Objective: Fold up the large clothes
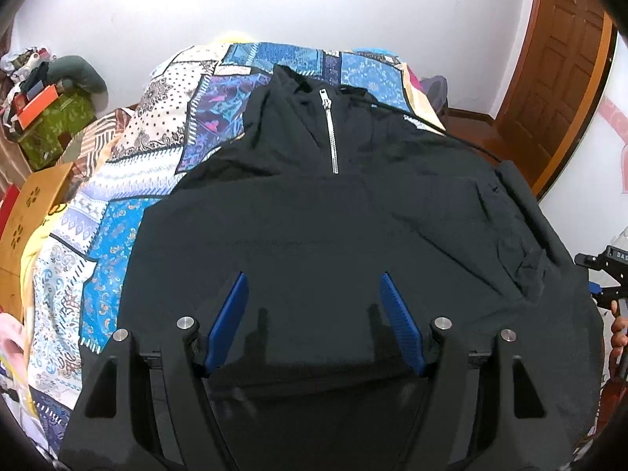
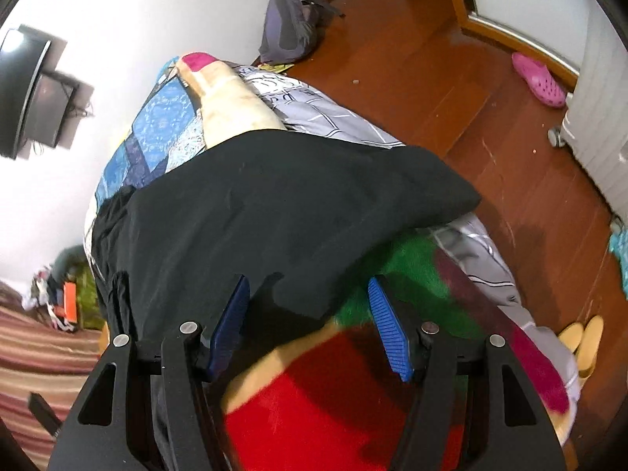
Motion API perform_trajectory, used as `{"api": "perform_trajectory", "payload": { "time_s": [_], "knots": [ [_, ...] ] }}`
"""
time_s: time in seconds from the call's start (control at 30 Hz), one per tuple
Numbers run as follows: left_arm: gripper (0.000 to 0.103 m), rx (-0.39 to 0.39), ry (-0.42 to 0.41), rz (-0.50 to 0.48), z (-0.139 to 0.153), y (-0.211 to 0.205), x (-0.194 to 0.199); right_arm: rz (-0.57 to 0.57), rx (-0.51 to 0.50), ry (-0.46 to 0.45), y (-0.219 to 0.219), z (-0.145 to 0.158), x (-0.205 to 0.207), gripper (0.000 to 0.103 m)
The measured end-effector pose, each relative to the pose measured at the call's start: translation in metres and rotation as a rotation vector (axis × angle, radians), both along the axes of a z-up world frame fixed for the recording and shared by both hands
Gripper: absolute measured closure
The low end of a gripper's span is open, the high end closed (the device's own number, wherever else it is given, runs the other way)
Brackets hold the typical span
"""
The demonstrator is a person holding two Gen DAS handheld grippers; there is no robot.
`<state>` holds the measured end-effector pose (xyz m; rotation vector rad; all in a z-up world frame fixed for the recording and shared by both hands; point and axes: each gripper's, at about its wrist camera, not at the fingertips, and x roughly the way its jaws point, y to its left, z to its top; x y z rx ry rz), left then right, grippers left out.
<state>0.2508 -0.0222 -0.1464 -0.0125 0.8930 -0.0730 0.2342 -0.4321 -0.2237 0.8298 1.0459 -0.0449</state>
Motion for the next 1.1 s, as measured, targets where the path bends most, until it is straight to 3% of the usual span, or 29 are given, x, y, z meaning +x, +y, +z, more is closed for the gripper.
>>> {"api": "perform_trajectory", "payload": {
  "time_s": [0.23,0.3,0.37,0.47,0.57,0.8,0.9,1.1],
  "knots": [
    [0.035,-0.017,0.018,0.014,-0.005,0.003,0.0,-0.049,0.049,0.033,-0.013,-0.019,0.023,0.042],
    [0.035,-0.02,0.018,0.015,-0.005,0.004,-0.001,-0.072,0.06,0.042,-0.018,-0.021,0.028,0.046],
    [0.035,-0.022,0.016,0.017,-0.003,0.006,-0.003,-0.098,0.044,0.051,-0.021,-0.019,0.031,0.066],
    [0.035,-0.028,0.009,0.018,0.0,0.009,-0.007,-0.095,-0.008,0.056,-0.019,-0.009,0.034,0.087],
    [0.035,-0.033,0.0,0.018,0.004,0.013,-0.011,-0.083,-0.082,0.002,-0.013,0.014,0.029,0.094],
    [0.035,-0.054,-0.027,0.021,0.015,0.023,-0.022,-0.023,-0.21,-0.205,0.019,0.101,0.013,0.096],
    [0.035,-0.08,-0.041,0.024,0.019,0.028,-0.028,0.049,-0.24,-0.304,0.048,0.137,0.006,0.096],
    [0.035,-0.093,-0.062,0.024,0.025,0.038,-0.04,0.196,-0.304,-0.401,0.118,0.171,0.0,0.096]
  ]
}}
